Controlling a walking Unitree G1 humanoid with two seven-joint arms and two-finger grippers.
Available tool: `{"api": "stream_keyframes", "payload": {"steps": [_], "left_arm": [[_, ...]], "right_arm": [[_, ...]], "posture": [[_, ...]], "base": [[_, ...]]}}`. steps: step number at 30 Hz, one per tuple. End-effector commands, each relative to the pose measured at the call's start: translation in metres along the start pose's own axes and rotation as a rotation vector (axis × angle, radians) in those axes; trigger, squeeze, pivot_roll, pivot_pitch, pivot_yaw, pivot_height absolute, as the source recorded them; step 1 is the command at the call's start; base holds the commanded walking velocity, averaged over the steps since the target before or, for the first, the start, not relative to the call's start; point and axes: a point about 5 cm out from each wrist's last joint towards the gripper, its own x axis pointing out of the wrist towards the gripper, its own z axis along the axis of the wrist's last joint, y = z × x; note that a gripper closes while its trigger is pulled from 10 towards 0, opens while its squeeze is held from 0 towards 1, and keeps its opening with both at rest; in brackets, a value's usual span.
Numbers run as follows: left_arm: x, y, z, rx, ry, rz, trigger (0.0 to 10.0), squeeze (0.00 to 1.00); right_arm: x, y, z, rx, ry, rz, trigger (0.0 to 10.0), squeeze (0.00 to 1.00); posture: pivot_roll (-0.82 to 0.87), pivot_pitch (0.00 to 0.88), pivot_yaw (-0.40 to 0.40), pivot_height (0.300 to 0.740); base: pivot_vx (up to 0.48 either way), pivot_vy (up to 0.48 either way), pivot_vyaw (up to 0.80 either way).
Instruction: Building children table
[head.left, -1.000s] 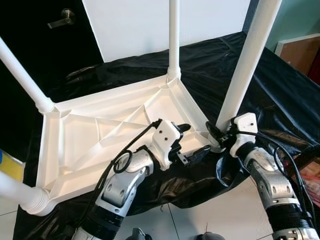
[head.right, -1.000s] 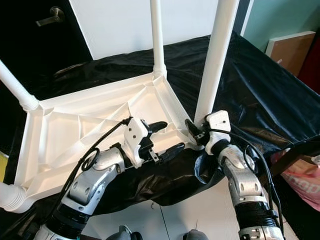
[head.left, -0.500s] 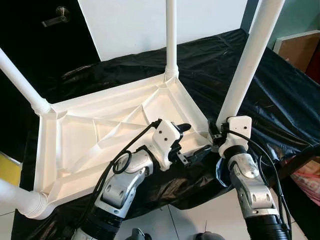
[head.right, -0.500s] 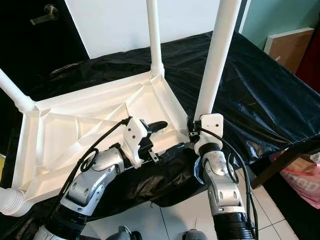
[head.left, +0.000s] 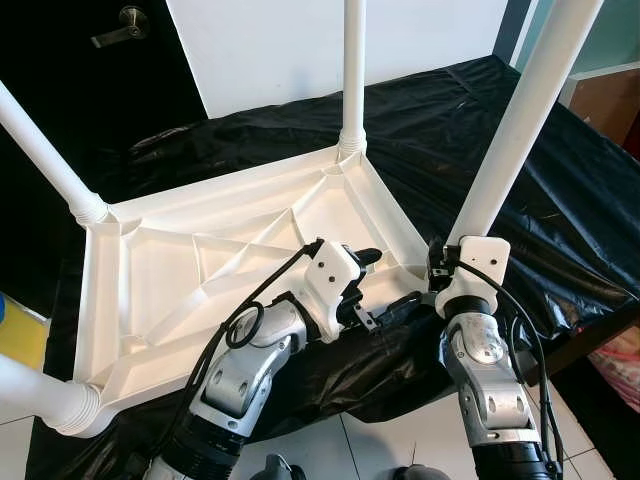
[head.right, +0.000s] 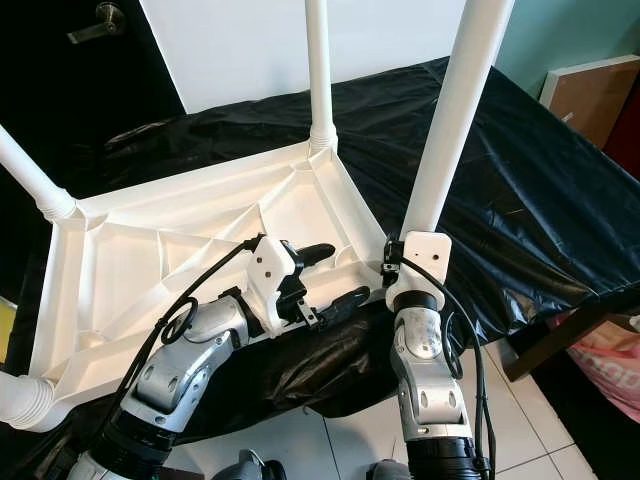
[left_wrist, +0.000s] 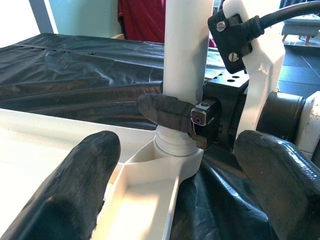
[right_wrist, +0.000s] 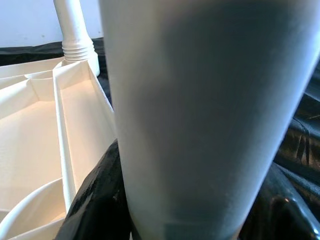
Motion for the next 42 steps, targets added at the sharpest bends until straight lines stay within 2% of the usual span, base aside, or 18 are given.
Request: {"api": "stream_keyframes", "payload": {"steps": [1,3,4,5,6,10,17,20,21,22,26,28,31,34,39,40,41,42], "left_arm": [[-0.002,0.001,0.001,0.004,0.008,0.025,10.0,0.00],[-0.002,0.000,0.001,0.004,0.009,0.026,10.0,0.00],[-0.002,0.000,0.001,0.004,0.009,0.027,10.0,0.00],[-0.002,0.000,0.001,0.004,0.009,0.027,10.0,0.00],[-0.002,0.000,0.001,0.004,0.010,0.029,10.0,0.00],[-0.002,0.000,0.001,0.004,0.010,0.031,10.0,0.00],[-0.001,0.001,0.001,0.006,0.010,0.028,10.0,0.00],[-0.001,0.001,0.001,0.006,0.009,0.026,10.0,0.00],[0.000,0.001,0.001,0.007,0.009,0.024,10.0,0.00],[0.000,0.001,0.001,0.006,0.008,0.022,10.0,0.00],[0.000,0.001,0.001,0.006,0.008,0.020,10.0,0.00],[0.000,0.000,0.001,0.006,0.008,0.017,10.0,0.00],[0.000,0.000,0.001,0.006,0.009,0.015,10.0,0.00],[0.000,0.000,0.001,0.009,0.009,0.013,10.0,0.00],[0.001,0.001,0.002,0.013,0.008,0.012,10.0,0.00],[0.001,0.001,0.002,0.014,0.008,0.012,10.0,0.00],[0.001,0.001,0.002,0.014,0.008,0.012,10.0,0.00],[0.001,0.002,0.002,0.015,0.007,0.014,10.0,0.00]], "right_arm": [[-0.007,-0.006,-0.025,0.007,0.135,-0.072,10.0,0.00],[-0.007,-0.006,-0.024,0.000,0.127,-0.079,10.0,0.00],[-0.006,-0.006,-0.022,-0.003,0.118,-0.082,10.0,0.77],[-0.006,-0.006,-0.022,-0.003,0.118,-0.082,10.0,0.77],[-0.006,-0.007,-0.020,-0.001,0.106,-0.079,10.0,1.00],[-0.004,-0.009,-0.016,0.021,0.078,-0.057,10.0,1.00],[-0.003,-0.020,-0.002,0.049,-0.022,0.189,10.0,1.00],[-0.002,-0.022,-0.002,0.046,-0.025,0.244,10.0,1.00],[-0.001,-0.023,-0.001,0.044,-0.028,0.319,10.0,0.00],[0.002,-0.025,0.000,0.030,-0.038,0.393,10.0,0.00],[0.003,-0.026,0.002,0.021,-0.043,0.439,10.0,0.00],[0.007,-0.029,0.004,0.019,-0.034,0.543,10.0,0.00],[0.010,-0.031,0.006,0.007,-0.029,0.607,10.0,0.00],[0.015,-0.030,0.010,-0.048,-0.023,0.738,10.0,0.00],[0.022,-0.028,0.010,-0.113,-0.004,0.834,10.0,0.00],[0.024,-0.028,0.009,-0.126,0.003,0.850,7.5,0.00],[0.024,-0.028,0.009,-0.126,0.003,0.850,7.5,0.00],[0.025,-0.030,0.007,-0.140,0.012,0.862,0.0,0.00]], "posture": [[-0.10,0.105,0.077,0.740],[-0.10,0.104,0.076,0.740],[-0.10,0.104,0.075,0.740],[-0.10,0.104,0.075,0.740],[-0.10,0.102,0.074,0.740],[-0.10,0.100,0.075,0.740],[-0.11,0.094,0.073,0.740],[-0.11,0.092,0.073,0.740],[-0.12,0.089,0.074,0.740],[-0.12,0.087,0.075,0.740],[-0.12,0.087,0.075,0.740],[-0.11,0.082,0.076,0.740],[-0.11,0.081,0.078,0.740],[-0.12,0.078,0.078,0.740],[-0.11,0.072,0.076,0.740],[-0.11,0.071,0.074,0.740],[-0.11,0.071,0.074,0.740],[-0.11,0.071,0.073,0.740]], "base": [[0.000,0.000,0.00],[0.000,0.000,0.00],[0.000,0.000,0.00],[0.000,0.000,0.00],[0.000,0.000,0.00],[0.000,0.000,0.00],[0.000,0.000,0.00],[0.000,0.000,0.00],[0.000,0.000,0.00],[0.000,0.000,0.00],[0.000,0.000,0.00],[0.000,0.000,0.00],[0.000,0.000,0.00],[0.000,0.000,0.00],[0.000,0.000,0.00],[0.000,0.000,0.00],[0.000,0.000,0.00],[0.000,0.000,0.00]]}}
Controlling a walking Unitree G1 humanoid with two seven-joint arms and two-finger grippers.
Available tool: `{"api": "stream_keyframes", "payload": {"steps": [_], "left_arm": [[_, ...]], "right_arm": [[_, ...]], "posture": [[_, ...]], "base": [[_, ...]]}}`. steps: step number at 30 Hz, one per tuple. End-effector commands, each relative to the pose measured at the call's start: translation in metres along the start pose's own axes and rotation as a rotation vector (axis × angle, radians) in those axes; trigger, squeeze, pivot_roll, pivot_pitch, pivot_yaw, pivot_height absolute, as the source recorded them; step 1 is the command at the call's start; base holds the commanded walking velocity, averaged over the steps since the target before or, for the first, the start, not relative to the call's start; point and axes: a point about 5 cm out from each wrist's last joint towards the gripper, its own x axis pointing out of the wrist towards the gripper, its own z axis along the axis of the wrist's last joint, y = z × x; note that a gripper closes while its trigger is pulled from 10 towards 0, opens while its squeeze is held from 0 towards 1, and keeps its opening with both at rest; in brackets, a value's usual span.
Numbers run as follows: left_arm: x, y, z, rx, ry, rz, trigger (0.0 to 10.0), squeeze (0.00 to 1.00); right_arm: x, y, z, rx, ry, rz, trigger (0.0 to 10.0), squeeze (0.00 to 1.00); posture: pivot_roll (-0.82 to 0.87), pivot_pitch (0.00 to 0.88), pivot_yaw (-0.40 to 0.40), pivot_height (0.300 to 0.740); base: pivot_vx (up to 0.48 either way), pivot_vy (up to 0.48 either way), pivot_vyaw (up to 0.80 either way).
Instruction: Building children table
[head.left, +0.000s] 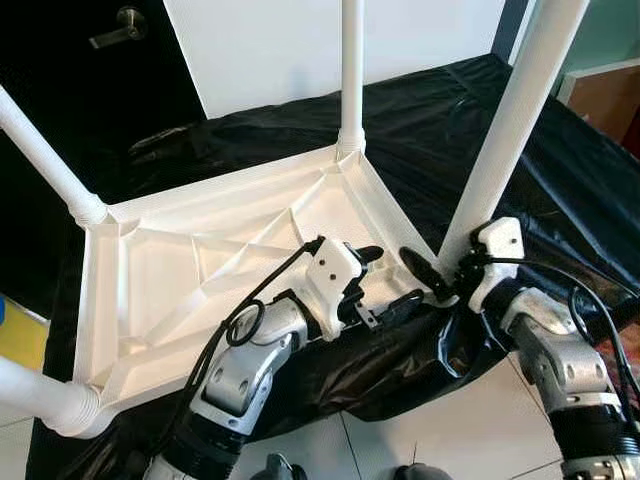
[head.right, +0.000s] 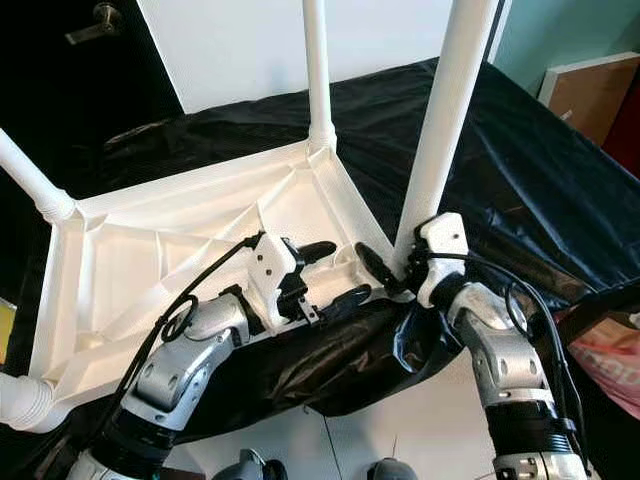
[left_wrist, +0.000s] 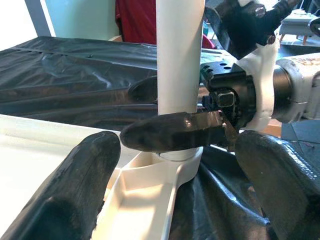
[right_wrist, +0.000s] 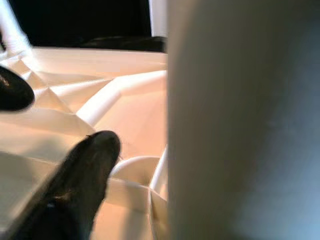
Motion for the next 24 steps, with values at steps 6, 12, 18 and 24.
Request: {"api": "stream_keyframes", "payload": {"steps": [6,12,18,24], "left_arm": [[-0.001,0.003,0.000,0.010,0.012,0.026,10.0,0.00],[-0.002,0.002,0.000,0.008,0.012,0.029,10.0,0.00],[-0.002,0.002,0.000,0.003,0.010,0.031,10.0,0.00],[-0.002,0.001,-0.001,-0.001,0.010,0.031,10.0,0.00]], "right_arm": [[-0.002,-0.001,-0.011,-0.012,0.057,0.066,0.0,0.00],[-0.007,-0.003,-0.016,0.000,0.080,0.063,0.0,0.00],[-0.010,-0.004,-0.021,0.019,0.094,0.033,10.0,0.00],[-0.009,-0.002,-0.021,0.047,0.078,-0.064,10.0,0.00]], "posture": [[-0.11,0.079,0.071,0.740],[-0.11,0.089,0.073,0.740],[-0.11,0.097,0.073,0.740],[-0.12,0.103,0.073,0.740]], "base": [[0.000,0.000,0.00],[0.000,0.000,0.00],[0.000,0.000,0.00],[0.000,0.000,0.00]]}}
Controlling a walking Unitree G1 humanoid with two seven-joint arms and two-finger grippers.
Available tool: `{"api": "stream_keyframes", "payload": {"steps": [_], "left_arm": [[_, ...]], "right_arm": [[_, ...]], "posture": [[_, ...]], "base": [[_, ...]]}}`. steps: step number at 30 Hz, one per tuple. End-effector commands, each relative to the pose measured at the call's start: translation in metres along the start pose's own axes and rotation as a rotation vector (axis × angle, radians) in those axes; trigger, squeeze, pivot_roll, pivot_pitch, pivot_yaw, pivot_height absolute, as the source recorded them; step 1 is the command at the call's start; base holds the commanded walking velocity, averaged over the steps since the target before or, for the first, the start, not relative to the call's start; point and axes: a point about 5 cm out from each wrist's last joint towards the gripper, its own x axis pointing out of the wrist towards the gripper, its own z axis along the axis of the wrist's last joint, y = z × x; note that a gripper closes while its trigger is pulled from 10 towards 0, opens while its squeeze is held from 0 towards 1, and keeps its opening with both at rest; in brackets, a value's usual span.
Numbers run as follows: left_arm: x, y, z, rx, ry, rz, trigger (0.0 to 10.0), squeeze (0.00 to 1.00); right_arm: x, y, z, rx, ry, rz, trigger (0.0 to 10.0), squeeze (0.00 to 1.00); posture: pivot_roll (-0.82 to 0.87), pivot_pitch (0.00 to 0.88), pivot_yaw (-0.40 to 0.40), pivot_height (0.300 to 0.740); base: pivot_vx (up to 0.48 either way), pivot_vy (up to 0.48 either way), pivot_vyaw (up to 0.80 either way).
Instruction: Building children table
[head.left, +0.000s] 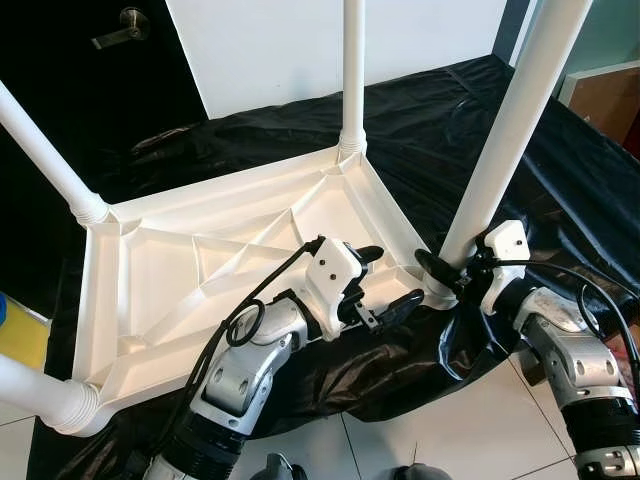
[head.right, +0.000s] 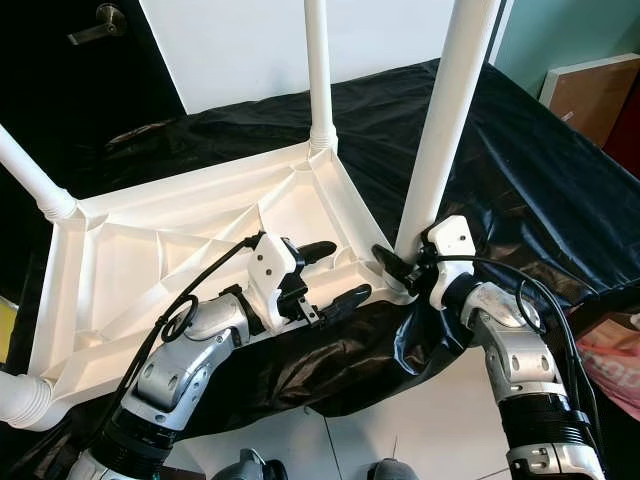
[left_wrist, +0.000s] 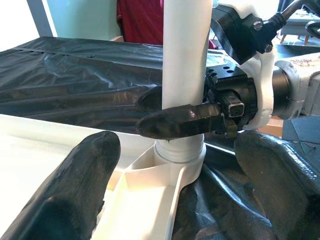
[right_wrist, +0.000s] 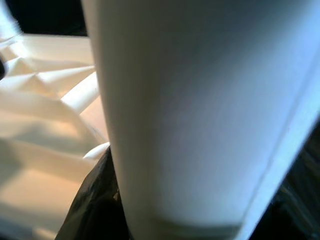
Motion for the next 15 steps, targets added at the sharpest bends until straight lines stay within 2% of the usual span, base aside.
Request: {"api": "stream_keyframes", "payload": {"steps": [1,4,5,6,9,15], "left_arm": [[-0.0016,0.0010,-0.0004,0.000,0.010,0.030,10.0,0.00],[-0.0016,0.0006,-0.0006,-0.001,0.010,0.030,10.0,0.00],[-0.0016,0.0003,-0.0011,-0.002,0.011,0.030,10.0,0.00],[-0.0016,0.0003,-0.0011,-0.002,0.011,0.030,10.0,0.00],[-0.0016,-0.0006,-0.0016,-0.004,0.012,0.027,10.0,0.00],[-0.0019,-0.0012,-0.0021,-0.008,0.013,0.023,10.0,0.00]], "right_arm": [[-0.0021,0.0039,-0.0128,0.040,0.056,-0.018,10.0,0.00],[-0.0017,0.0044,-0.0130,0.044,0.056,-0.057,10.0,0.00],[-0.0014,0.0061,-0.0144,0.041,0.065,-0.118,10.0,0.00],[-0.0014,0.0061,-0.0144,0.041,0.065,-0.118,10.0,0.00],[-0.0016,0.0088,-0.0170,0.067,0.081,-0.239,10.0,0.00],[-0.0003,0.0131,-0.0187,0.110,0.090,-0.372,10.0,0.00]], "posture": [[-0.12,0.103,0.073,0.740],[-0.12,0.103,0.073,0.740],[-0.12,0.105,0.075,0.740],[-0.12,0.105,0.075,0.740],[-0.12,0.107,0.077,0.740],[-0.12,0.111,0.079,0.740]], "base": [[0.000,0.000,0.00],[0.000,0.000,0.00],[0.000,0.000,0.00],[0.000,0.000,0.00],[0.000,0.000,0.00],[0.000,0.000,0.00]]}}
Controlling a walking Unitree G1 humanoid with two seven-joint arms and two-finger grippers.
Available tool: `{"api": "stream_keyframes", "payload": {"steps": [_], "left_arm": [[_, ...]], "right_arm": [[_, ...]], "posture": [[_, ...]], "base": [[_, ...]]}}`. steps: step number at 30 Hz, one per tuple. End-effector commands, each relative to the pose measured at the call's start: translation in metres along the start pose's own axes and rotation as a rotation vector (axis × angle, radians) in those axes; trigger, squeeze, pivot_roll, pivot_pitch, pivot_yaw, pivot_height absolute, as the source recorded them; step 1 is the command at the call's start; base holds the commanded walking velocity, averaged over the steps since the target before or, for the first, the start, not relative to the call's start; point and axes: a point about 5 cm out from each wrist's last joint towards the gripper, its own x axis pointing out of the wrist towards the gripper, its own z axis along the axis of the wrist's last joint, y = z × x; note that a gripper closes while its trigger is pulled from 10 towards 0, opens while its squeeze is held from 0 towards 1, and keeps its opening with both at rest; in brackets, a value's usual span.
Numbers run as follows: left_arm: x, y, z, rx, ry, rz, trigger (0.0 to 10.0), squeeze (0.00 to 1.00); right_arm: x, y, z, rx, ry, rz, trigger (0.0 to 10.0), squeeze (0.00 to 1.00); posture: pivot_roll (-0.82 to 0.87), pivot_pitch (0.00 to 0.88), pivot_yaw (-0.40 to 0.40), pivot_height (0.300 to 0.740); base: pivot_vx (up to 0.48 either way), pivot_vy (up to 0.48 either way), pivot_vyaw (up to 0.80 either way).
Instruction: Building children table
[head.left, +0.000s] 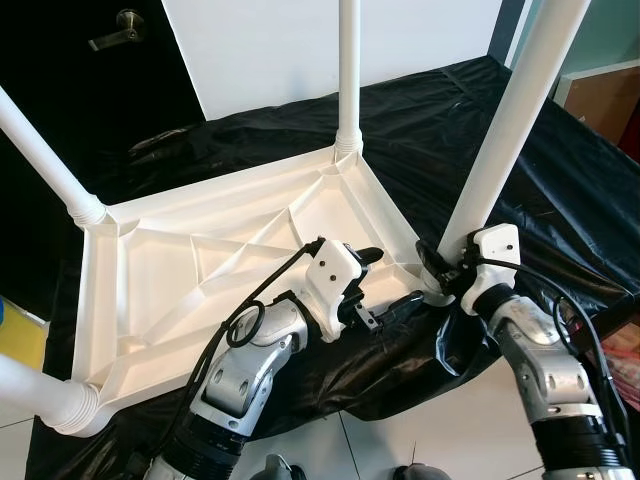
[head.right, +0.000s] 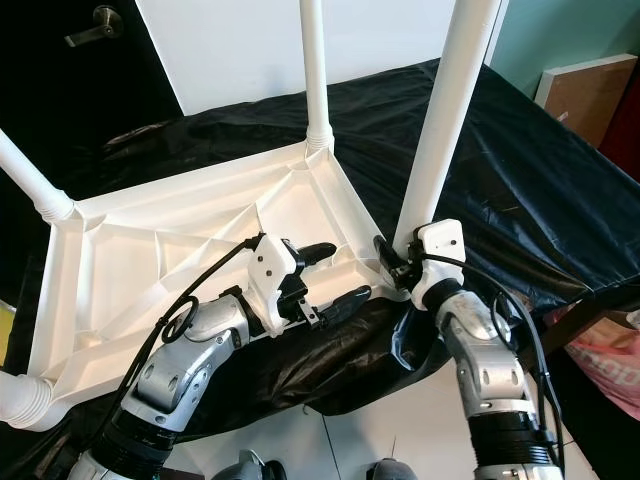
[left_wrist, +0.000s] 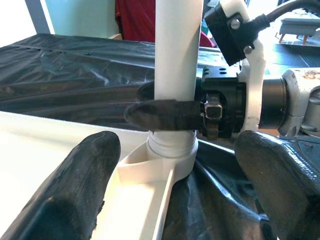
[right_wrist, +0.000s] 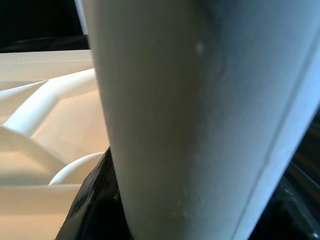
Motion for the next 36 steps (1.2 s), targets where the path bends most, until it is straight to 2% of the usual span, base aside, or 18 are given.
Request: {"api": "stream_keyframes", "payload": {"steps": [1,6,10,14,15,17,21,33,34,36], "left_arm": [[-0.001,0.000,0.000,0.003,0.005,0.022,10.0,0.00],[-0.001,-0.001,0.000,0.001,0.005,0.020,10.0,0.00],[-0.001,0.000,0.000,0.002,0.006,0.023,10.0,0.00],[-0.001,0.000,0.000,0.002,0.006,0.024,10.0,0.00],[-0.002,0.000,0.000,0.002,0.005,0.028,10.0,0.00],[-0.002,0.000,0.000,0.003,0.006,0.030,10.0,0.00],[-0.002,0.000,0.000,0.004,0.006,0.031,10.0,0.00],[0.000,0.000,0.001,0.009,0.002,0.022,10.0,0.00],[0.000,0.000,0.001,0.009,0.002,0.021,10.0,0.00],[0.000,0.000,0.001,0.010,0.002,0.021,10.0,0.00]], "right_arm": [[-0.006,-0.005,-0.017,0.034,0.085,-0.064,10.0,0.00],[-0.003,0.001,-0.017,0.061,0.088,-0.167,10.0,0.00],[-0.003,0.017,-0.019,0.080,0.111,-0.277,10.0,0.00],[-0.003,0.019,-0.020,0.080,0.114,-0.294,10.0,0.00],[-0.007,0.025,-0.025,0.095,0.139,-0.404,10.0,0.00],[-0.008,0.029,-0.027,0.111,0.152,-0.434,10.0,0.00],[-0.007,0.035,-0.028,0.135,0.154,-0.439,10.0,0.00],[-0.006,0.034,-0.021,0.126,0.128,-0.459,10.0,0.00],[-0.006,0.034,-0.020,0.122,0.122,-0.457,10.0,1.00],[-0.005,0.033,-0.016,0.121,0.099,-0.443,10.0,1.00]], "posture": [[-0.12,0.111,0.079,0.740],[-0.12,0.110,0.080,0.740],[-0.11,0.108,0.072,0.740],[-0.11,0.108,0.072,0.740],[-0.10,0.104,0.066,0.740],[-0.10,0.102,0.065,0.740],[-0.10,0.101,0.068,0.740],[-0.11,0.089,0.069,0.740],[-0.11,0.087,0.069,0.740],[-0.11,0.084,0.067,0.740]], "base": [[0.000,0.000,0.00],[0.000,0.000,0.00],[0.000,0.000,0.00],[0.000,0.000,0.00],[0.000,0.000,0.00],[0.000,0.000,0.00],[0.000,0.000,0.00],[0.000,0.000,0.00],[0.000,0.000,0.00],[0.000,0.000,0.00]]}}
